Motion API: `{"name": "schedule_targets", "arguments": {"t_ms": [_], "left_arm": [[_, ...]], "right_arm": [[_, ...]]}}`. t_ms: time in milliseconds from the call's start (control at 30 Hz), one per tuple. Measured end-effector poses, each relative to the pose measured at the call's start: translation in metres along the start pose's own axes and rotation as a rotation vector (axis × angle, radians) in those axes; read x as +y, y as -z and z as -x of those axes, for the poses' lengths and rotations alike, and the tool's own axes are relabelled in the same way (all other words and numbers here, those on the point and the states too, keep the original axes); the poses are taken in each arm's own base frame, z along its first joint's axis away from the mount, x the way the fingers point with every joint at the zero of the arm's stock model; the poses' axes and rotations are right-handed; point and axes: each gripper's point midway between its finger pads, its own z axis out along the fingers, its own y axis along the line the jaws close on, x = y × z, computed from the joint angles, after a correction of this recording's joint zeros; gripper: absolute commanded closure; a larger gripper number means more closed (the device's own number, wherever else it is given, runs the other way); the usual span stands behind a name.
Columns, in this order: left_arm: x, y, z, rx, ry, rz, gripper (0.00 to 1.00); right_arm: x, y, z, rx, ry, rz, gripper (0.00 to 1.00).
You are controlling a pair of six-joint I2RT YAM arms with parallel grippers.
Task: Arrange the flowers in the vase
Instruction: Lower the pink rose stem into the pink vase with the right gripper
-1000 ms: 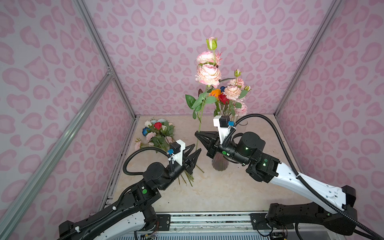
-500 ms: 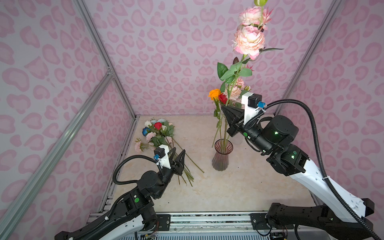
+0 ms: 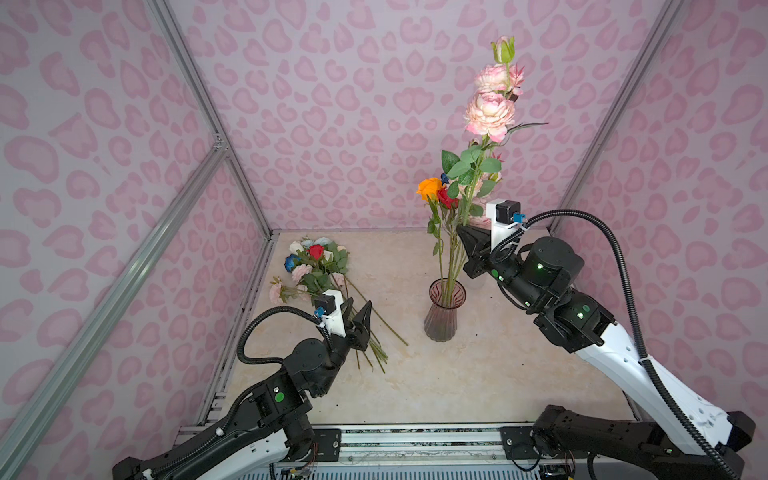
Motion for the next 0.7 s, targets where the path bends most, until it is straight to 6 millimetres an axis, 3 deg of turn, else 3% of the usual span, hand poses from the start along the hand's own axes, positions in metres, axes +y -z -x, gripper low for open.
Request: {"name": "schedule_targets", "arguments": {"t_ms": [167, 467, 700], "left_arm": [[0.001, -0.001, -0.007, 0.018, 0.012, 0.0, 0.49], [0.003, -0.005, -0.021, 0.056, -0.008, 0.015, 0.49], [0.003, -0.009, -0.029, 0.078, -0.017, 0.023, 0.49]], "right_arm": [[-0.004, -0.009, -0.039, 0.062, -0.012, -0.007, 0.87], [-0.012, -0.015, -0.109, 0.172, -0.051, -0.031, 0.84], [-0.017, -0.01, -0.127, 0.183, -0.085, -0.043, 0.81]]}}
